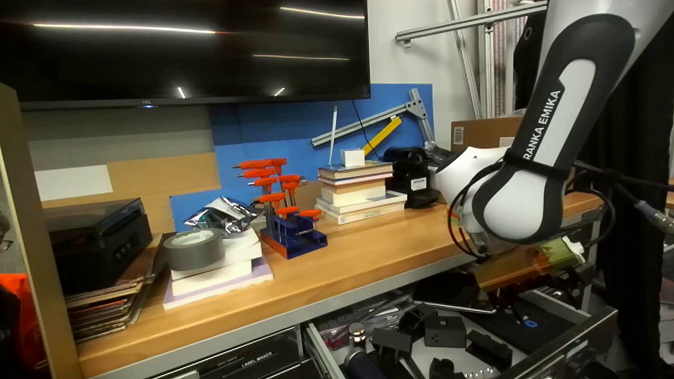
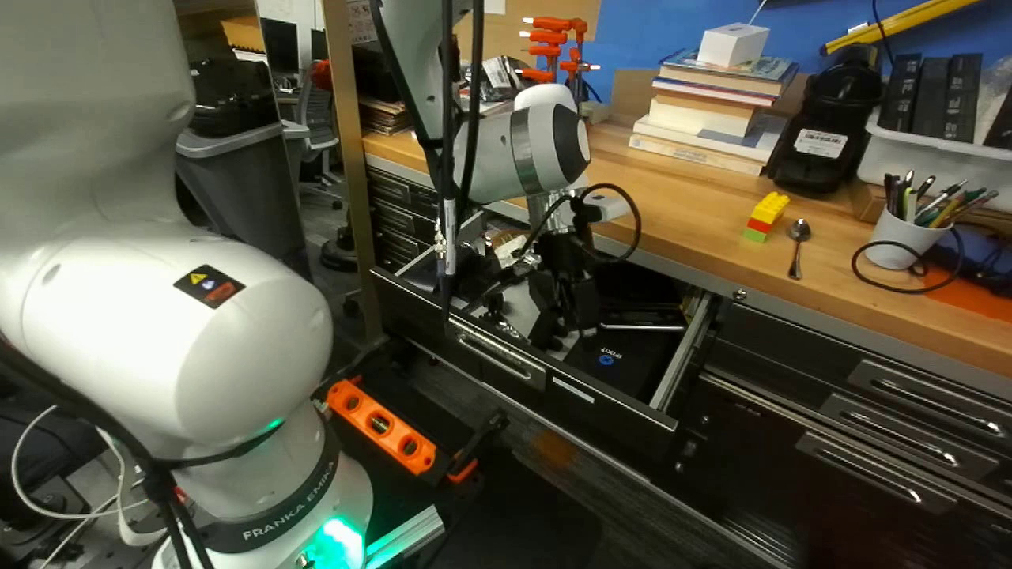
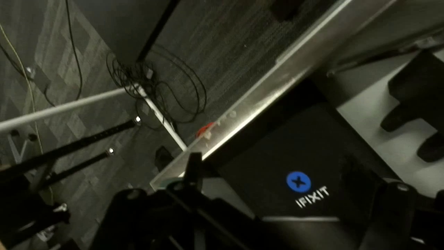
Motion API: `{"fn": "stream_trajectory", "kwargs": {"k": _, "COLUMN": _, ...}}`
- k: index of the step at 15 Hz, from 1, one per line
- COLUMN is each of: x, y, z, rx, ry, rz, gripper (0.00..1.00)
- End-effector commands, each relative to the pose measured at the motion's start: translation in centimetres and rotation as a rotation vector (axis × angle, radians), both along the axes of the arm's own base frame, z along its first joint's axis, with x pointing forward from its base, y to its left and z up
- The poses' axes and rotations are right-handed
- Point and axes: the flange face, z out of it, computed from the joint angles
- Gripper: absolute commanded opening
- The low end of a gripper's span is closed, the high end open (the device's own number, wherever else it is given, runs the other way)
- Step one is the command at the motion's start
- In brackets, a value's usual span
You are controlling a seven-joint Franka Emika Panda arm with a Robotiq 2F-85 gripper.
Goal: Put the two black objects in the open drawer then close the drawer
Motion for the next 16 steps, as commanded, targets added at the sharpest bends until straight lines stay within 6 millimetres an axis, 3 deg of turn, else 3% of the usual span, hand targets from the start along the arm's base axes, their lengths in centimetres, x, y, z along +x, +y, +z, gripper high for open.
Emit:
{"fn": "stream_trajectory", "kwargs": {"k": 1, "x": -3.1, "y": 0.1, "z": 1.1, "rx": 0.06, "ry": -0.007, "rz": -0.19, "gripper": 1.0}}
{"fn": "stream_trajectory", "kwargs": {"k": 9, "x": -5.9, "y": 3.3, "z": 0.5, "rx": 0.233, "ry": -0.057, "rz": -0.594, "gripper": 1.0}}
{"fn": "stream_trajectory", "kwargs": {"k": 16, "x": -6.2, "y": 5.2, "z": -1.1, "rx": 0.318, "ry": -0.13, "rz": -0.843, "gripper": 1.0}}
